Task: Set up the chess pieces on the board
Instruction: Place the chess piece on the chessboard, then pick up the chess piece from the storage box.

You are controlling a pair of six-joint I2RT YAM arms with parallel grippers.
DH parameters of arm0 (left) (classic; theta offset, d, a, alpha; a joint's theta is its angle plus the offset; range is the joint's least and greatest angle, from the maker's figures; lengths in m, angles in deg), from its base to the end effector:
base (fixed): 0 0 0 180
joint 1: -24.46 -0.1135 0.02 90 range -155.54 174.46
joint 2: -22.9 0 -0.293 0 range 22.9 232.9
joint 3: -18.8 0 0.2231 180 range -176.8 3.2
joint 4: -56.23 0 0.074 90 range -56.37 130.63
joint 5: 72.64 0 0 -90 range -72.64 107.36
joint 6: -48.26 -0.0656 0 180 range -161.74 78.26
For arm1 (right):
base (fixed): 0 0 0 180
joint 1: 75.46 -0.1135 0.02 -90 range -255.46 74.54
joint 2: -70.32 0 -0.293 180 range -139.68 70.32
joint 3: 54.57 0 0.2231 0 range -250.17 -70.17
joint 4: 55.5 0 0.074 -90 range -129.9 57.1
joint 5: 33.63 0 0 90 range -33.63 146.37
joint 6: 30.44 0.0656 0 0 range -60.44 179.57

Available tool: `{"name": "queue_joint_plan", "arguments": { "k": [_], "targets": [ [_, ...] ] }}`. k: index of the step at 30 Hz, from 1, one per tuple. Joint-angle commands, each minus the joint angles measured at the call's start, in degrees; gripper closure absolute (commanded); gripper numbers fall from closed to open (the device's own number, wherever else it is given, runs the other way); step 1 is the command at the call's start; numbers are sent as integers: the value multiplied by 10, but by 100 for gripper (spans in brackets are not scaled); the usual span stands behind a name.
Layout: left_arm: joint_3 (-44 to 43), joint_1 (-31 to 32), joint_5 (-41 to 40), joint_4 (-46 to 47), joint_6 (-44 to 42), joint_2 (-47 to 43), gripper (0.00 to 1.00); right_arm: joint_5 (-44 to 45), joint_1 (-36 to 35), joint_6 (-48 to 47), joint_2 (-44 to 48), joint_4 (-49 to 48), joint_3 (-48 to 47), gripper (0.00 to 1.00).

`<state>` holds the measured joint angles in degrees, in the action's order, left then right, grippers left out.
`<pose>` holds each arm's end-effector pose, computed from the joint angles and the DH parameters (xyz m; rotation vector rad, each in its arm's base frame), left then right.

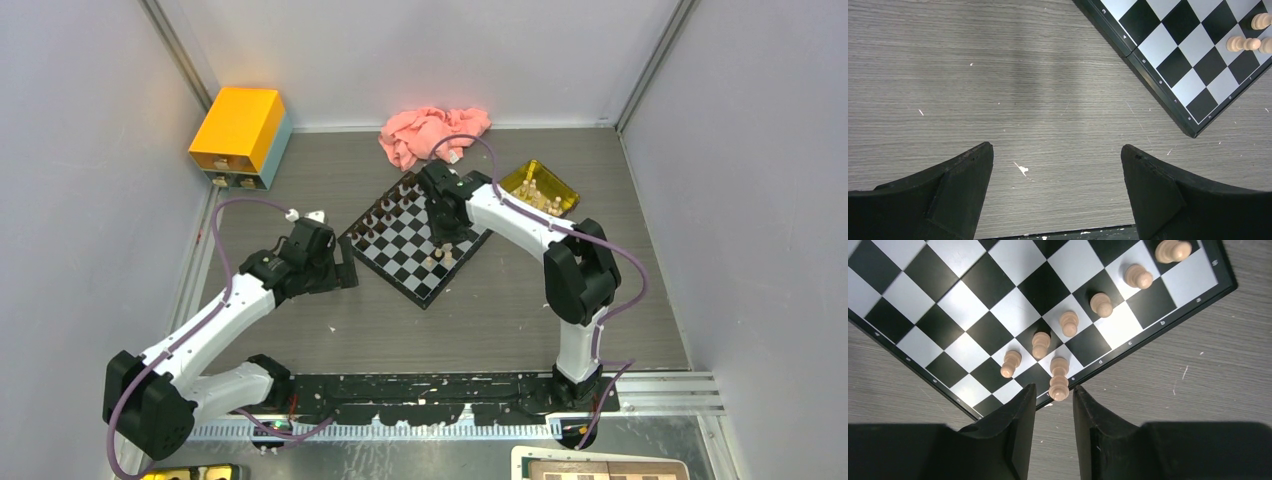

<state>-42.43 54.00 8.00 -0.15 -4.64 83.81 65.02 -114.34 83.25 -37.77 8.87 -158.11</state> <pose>0.1602 -0.0785 0.2557 -0.2315 2.5386 -0.2528 0.3046 0.2329 0.2448 -0.3250 2.7297 0.0879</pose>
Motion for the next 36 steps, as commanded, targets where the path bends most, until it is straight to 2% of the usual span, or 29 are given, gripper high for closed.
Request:
{"name": "queue_joint_plan", "arguments": {
  "k": [1,9,17,25,36],
  "targets": [
    [-15,-2,4,25,0,0,1,31,11,-9,45,12,-57,61],
    [-10,-2,4,27,3,-4,1,67,130,-1,67,4,-88,55],
    [-10,-2,3,22,3,-4,1,78,239,-4,30,-6,-113,46],
    [-14,-2,-1,19,-1,2,1,69,300,-2,-7,-20,-114,46],
    [-23,-2,-3,20,-6,19,1,50,336,-5,-53,-40,-120,46]
  ]
}}
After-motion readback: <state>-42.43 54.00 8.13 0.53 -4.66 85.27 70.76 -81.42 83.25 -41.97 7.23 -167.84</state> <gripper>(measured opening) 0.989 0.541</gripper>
